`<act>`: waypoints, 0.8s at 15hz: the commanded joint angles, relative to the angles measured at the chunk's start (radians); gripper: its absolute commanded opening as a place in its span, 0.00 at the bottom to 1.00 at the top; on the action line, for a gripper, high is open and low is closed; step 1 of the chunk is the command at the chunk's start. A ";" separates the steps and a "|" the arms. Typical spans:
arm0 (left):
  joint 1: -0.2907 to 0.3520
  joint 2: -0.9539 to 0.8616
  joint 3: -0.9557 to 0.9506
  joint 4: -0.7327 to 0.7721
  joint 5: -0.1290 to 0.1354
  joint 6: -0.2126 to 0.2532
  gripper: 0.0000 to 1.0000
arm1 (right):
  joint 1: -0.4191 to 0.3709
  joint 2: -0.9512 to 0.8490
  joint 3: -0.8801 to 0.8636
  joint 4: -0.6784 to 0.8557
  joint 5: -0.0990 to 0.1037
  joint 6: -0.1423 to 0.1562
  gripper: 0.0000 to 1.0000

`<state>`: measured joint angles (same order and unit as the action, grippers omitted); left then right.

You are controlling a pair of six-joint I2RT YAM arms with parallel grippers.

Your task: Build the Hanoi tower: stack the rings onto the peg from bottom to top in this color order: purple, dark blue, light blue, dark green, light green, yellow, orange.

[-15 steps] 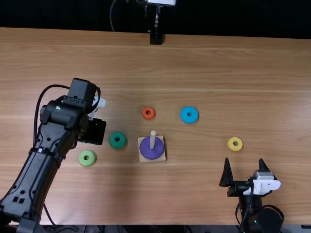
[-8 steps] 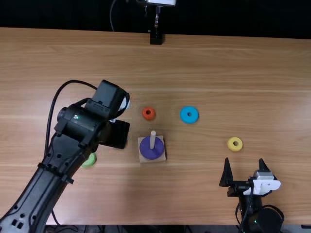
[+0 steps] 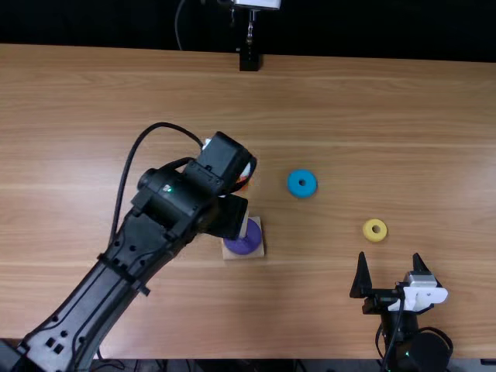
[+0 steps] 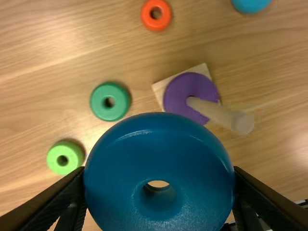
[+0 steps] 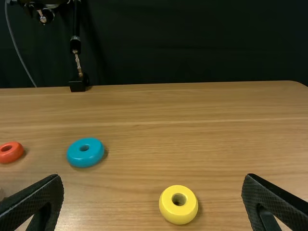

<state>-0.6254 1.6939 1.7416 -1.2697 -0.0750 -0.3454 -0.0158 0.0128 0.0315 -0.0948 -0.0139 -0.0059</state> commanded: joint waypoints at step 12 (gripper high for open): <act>-0.097 0.125 0.144 0.001 -0.010 -0.054 0.00 | -0.007 -0.013 -0.015 -0.015 0.007 -0.005 1.00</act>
<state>-0.7124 1.8084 1.8431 -1.2697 -0.0757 -0.3832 -0.0158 0.0128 0.0315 -0.0952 -0.0143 -0.0063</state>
